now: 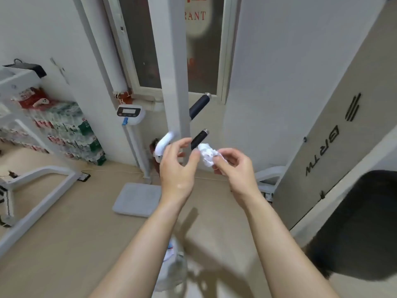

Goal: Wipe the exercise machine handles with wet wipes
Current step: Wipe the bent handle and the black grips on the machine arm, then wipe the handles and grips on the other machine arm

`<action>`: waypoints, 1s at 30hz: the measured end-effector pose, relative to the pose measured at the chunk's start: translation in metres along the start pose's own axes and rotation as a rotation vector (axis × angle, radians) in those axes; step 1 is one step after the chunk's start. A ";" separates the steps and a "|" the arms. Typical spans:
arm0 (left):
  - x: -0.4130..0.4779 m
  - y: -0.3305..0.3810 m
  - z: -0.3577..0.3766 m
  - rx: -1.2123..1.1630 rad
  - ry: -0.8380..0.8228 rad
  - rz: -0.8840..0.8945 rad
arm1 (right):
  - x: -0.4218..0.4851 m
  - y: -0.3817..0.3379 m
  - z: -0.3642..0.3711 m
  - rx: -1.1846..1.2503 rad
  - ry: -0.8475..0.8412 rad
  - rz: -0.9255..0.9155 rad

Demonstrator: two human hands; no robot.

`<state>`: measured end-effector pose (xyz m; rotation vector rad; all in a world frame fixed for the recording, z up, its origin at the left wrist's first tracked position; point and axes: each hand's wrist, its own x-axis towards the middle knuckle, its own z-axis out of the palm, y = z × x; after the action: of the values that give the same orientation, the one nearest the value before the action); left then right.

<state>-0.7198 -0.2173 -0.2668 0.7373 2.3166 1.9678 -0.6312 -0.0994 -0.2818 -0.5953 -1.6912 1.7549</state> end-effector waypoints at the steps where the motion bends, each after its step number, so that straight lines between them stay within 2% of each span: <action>1: -0.021 0.007 0.000 -0.093 -0.144 -0.057 | -0.025 -0.006 -0.005 0.079 -0.019 0.015; 3: -0.056 0.020 -0.003 -0.190 -0.299 -0.096 | -0.073 -0.016 -0.017 0.161 -0.021 0.035; 5: -0.089 0.032 -0.008 -0.258 -0.337 -0.091 | -0.117 -0.021 -0.033 0.164 0.030 0.042; 9: -0.153 0.059 -0.012 -0.334 -0.397 -0.222 | -0.194 -0.037 -0.079 0.191 0.166 0.079; 12: -0.193 0.076 -0.003 -0.326 -0.615 -0.354 | -0.242 -0.054 -0.126 0.312 0.273 0.115; 17: -0.257 0.110 0.028 -0.181 -0.944 -0.256 | -0.311 -0.075 -0.210 0.433 0.419 0.123; 21: -0.316 0.130 0.081 -0.037 -1.186 -0.188 | -0.354 -0.083 -0.280 0.408 0.537 0.108; 24: -0.370 0.148 0.135 0.006 -1.346 -0.187 | -0.389 -0.088 -0.340 0.365 0.508 0.104; 26: -0.411 0.166 0.176 -0.082 -1.390 -0.232 | -0.414 -0.090 -0.388 0.324 0.440 0.129; 30: -0.491 0.199 0.262 -0.251 -1.244 -0.368 | -0.462 -0.097 -0.493 0.161 0.374 0.255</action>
<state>-0.1348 -0.1304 -0.2761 0.9916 1.2861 1.0469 0.0505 -0.0745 -0.2694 -1.0292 -1.2481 1.7943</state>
